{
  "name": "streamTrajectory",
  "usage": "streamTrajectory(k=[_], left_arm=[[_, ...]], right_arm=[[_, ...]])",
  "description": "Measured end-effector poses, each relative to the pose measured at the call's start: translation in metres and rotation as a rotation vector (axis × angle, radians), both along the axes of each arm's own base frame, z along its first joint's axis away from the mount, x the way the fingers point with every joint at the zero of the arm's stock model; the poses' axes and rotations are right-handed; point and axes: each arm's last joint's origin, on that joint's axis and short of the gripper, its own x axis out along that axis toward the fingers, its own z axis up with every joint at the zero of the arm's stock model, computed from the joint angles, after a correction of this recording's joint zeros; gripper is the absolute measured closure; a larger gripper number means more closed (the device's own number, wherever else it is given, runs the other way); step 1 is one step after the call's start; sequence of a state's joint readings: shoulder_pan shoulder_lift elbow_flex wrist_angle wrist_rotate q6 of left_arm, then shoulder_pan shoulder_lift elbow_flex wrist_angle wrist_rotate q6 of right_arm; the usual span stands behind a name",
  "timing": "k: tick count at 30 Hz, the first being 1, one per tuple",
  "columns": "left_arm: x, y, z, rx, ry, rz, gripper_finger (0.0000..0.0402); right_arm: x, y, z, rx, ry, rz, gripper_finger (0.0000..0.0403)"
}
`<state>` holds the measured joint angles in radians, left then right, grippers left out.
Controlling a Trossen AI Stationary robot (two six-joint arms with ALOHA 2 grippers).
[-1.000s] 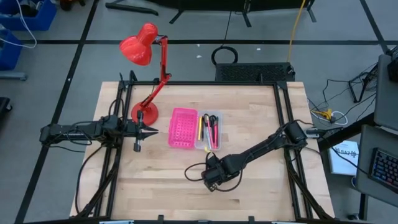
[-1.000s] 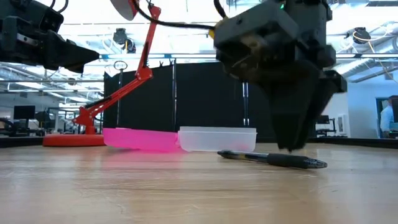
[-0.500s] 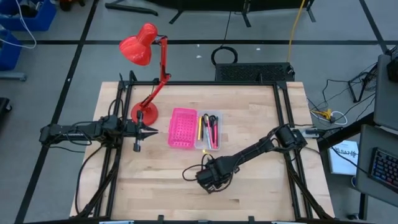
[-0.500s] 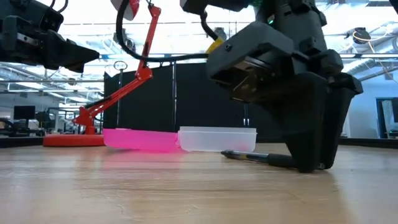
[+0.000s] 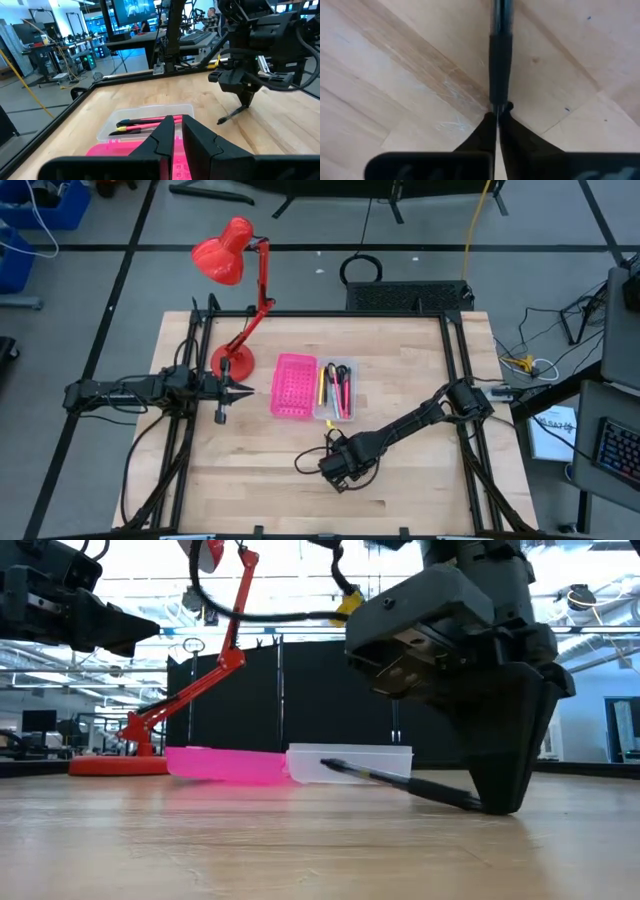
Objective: Pick & place school supplies into a supply box
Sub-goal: Put the black pen into the supply box
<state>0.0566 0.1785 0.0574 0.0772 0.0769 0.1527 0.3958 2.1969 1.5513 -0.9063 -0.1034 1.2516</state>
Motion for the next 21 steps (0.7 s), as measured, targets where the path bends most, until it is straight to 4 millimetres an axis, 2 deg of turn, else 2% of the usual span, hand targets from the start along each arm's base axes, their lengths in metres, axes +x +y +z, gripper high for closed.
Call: streamTrajectory(k=[8,11,17,21], left_arm=[[0.000,0.000,0.000,0.000,0.000,0.000,0.0357],[0.000,0.000,0.000,-0.001,0.000,0.000,0.0357],[0.000,0.000,0.000,-0.004,0.000,0.000,0.0357],[0.000,0.000,0.000,-0.001,0.000,0.000,0.0357]], right_arm=[[-0.006,0.009,0.054,-0.142,-0.268,-0.060,0.0401],[-0.008,0.009,0.077,-0.128,-0.340,-0.091,0.0401],[-0.011,0.016,0.079,-0.092,-0.344,-0.059,0.0401],[-0.007,0.018,0.081,-0.092,-0.395,0.148,0.0402]])
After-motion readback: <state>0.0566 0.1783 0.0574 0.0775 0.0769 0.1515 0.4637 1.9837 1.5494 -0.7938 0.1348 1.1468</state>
